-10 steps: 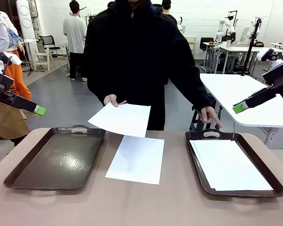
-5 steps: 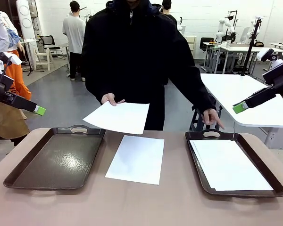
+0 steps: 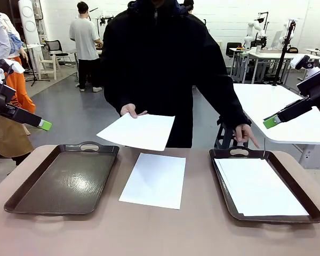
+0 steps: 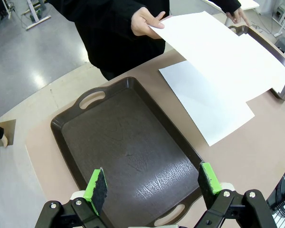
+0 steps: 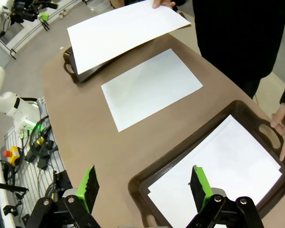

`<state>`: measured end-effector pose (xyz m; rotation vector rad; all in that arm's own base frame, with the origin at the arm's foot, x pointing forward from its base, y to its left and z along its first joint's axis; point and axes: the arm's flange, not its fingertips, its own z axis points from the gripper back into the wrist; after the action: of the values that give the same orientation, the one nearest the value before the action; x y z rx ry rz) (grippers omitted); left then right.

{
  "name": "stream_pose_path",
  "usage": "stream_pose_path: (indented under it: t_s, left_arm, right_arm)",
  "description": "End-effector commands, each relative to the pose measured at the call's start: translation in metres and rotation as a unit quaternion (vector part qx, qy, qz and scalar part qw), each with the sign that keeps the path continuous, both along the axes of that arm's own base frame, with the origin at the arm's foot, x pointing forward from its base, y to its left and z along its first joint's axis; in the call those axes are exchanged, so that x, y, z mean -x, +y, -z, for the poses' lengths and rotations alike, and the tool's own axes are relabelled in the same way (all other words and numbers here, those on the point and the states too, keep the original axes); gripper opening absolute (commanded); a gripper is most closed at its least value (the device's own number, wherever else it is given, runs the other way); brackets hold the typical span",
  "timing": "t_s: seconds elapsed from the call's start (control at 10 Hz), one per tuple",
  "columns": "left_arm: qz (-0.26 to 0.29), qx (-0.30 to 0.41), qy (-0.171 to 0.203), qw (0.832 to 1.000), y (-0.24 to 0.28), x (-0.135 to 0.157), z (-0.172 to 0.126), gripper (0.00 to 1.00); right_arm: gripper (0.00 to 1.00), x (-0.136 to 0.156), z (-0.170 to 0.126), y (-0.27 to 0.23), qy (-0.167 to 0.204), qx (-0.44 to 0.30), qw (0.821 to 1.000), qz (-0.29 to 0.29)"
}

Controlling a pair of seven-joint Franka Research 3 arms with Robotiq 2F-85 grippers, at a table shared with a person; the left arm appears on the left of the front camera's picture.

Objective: Sort the A4 documents.
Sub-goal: Receive the A4 Paper.

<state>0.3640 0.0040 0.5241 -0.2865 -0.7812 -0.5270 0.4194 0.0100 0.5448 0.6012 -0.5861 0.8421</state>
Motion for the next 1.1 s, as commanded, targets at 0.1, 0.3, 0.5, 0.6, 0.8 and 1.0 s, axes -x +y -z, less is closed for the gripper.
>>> stream_pose_path:
  t_s: [0.1,0.3,0.5,0.6,0.8,1.0]
  left_arm:
    - [0.000,0.005,-0.002,1.000,0.001,-0.001,0.002,1.00]
    - [0.000,0.005,-0.002,1.000,0.001,-0.001,0.002,1.00]
    - [0.000,0.005,-0.002,1.000,0.001,-0.001,0.002,1.00]
    - [0.000,0.005,-0.002,1.000,0.001,-0.001,0.002,1.00]
    - [0.000,0.005,-0.002,1.000,0.001,-0.001,0.002,1.00]
    - [0.000,0.005,-0.002,1.000,0.001,-0.001,0.002,1.00]
  right_arm:
    - [1.00,-0.018,0.003,0.027,0.028,-0.026,0.999,-0.009]
    - [1.00,-0.034,0.009,0.061,0.070,-0.077,0.994,-0.019]
    - [1.00,-0.052,0.020,0.089,0.135,-0.141,0.980,-0.031]
    - [1.00,-0.064,0.032,0.101,0.179,-0.176,0.967,-0.029]
    - [1.00,-0.082,0.060,0.126,0.257,-0.235,0.937,-0.014]
    - [1.00,-0.091,0.081,0.145,0.290,-0.274,0.917,0.002]
